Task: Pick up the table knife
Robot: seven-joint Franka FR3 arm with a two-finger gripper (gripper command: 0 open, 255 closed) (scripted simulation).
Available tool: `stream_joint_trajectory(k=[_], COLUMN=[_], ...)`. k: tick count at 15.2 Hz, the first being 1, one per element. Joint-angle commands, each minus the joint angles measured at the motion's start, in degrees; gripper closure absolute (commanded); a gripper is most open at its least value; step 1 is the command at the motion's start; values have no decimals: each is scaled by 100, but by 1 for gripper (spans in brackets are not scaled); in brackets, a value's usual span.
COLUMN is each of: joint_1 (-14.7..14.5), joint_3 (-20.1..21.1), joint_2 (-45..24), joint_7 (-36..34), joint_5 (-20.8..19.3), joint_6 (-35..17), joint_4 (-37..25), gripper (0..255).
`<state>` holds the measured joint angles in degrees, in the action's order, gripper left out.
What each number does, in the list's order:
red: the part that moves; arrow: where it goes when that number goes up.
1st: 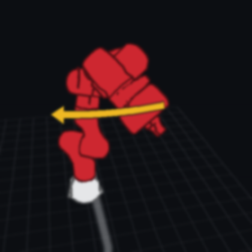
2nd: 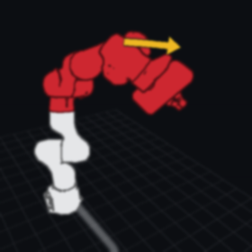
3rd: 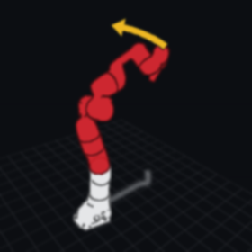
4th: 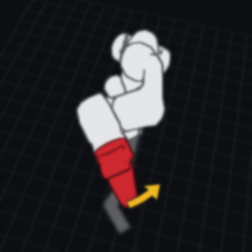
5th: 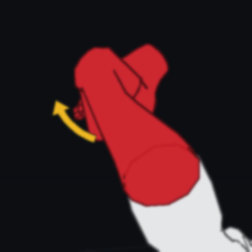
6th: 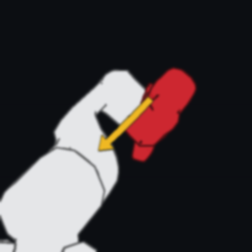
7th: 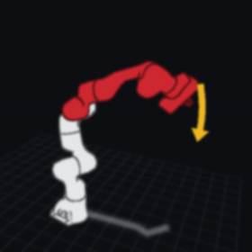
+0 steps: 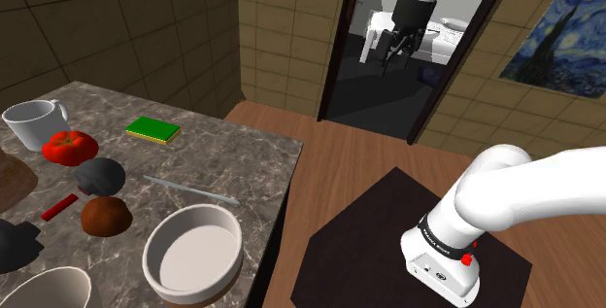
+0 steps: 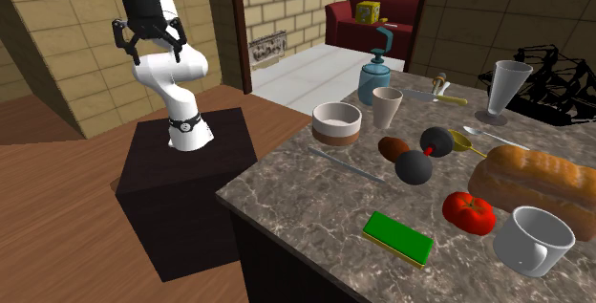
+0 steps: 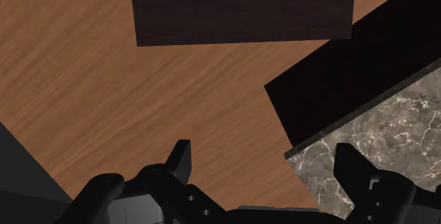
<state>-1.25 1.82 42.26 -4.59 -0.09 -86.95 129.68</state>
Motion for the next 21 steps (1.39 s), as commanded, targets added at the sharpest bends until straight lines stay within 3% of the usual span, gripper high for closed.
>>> stream_joint_trajectory(k=[1,12,21], joint_1=[0,-521,-871], joint_3=[0,778,1417], joint_2=[0,-1481,-2952], joint_7=[0,-190,-406], joint_5=[0,360,323], joint_6=[0,-1313,-2167], joint_4=[0,-117,-690], gripper=[0,0,0])
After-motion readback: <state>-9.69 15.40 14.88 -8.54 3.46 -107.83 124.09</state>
